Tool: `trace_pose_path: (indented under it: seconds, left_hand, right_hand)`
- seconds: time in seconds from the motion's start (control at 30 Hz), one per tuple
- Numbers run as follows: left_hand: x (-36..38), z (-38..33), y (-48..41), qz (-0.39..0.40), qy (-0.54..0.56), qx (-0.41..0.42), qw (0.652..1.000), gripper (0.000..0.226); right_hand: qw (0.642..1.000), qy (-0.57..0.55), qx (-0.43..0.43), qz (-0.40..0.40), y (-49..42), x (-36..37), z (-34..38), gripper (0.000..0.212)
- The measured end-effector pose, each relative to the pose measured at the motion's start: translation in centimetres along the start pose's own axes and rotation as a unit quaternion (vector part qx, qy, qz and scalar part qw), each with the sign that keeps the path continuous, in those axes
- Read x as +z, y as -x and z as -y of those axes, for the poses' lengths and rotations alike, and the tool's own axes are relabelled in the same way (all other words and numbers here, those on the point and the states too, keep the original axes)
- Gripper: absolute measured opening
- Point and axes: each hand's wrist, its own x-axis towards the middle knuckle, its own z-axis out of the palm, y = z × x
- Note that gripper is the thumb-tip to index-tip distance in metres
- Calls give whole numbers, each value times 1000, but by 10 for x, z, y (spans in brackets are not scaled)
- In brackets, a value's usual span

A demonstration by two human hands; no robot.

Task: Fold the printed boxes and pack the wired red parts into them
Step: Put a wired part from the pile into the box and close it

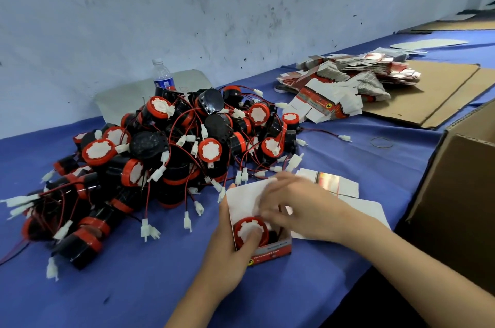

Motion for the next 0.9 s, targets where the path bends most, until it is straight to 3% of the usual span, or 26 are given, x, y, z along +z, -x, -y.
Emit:
trace_pose_path:
  seconds: [0.03,0.07,0.1,0.13,0.2,0.27,0.3,0.33,0.43,0.47,0.6,0.7,0.83,0.9]
  left_hand:
    - [1,0,-1,-1,8,-3,1000,71]
    - [1,0,-1,-1,12,-5,1000,75]
    - [1,0,-1,0,9,-9,1000,78]
    - [1,0,-2,1,8,-15,1000,79]
    - [1,2,-3,3,14,-19,1000,79]
    - [2,2,-4,0,13,-21,1000,81]
    - [3,1,-4,-2,13,-22,1000,83]
    - [4,1,-4,-4,15,-21,1000,85]
    - [6,1,-2,-11,21,-11,1000,90]
    - [6,2,-2,-14,25,-7,1000,91]
    - [5,1,-1,-20,34,-1,999,96]
    - [4,1,-1,-17,29,-1,999,95]
    - [6,1,-1,-19,33,1,999,93]
    - [6,2,-1,-22,37,-1,999,92]
  right_hand:
    - [986,-92,-1,-137,4,-2,-3,12]
    - [950,-152,29,-272,9,-2,-6,17]
    - [903,-193,84,-374,12,-1,-9,28]
    - [862,-238,149,-423,14,1,-12,38]
    - [783,-411,245,-398,13,4,-15,49]
    - [703,-573,249,-340,11,6,-16,55]
    - [701,-586,236,-330,10,7,-15,56]
    - [722,-566,219,-332,9,8,-14,55]
    - [822,-427,145,-348,7,13,-3,44]
    - [841,-394,125,-350,7,14,1,40]
    - [870,-351,101,-330,12,28,18,31]
    - [916,-192,101,-337,16,39,19,28]
    - [931,-87,71,-346,18,46,14,3]
    - [931,-74,80,-348,18,48,14,17]
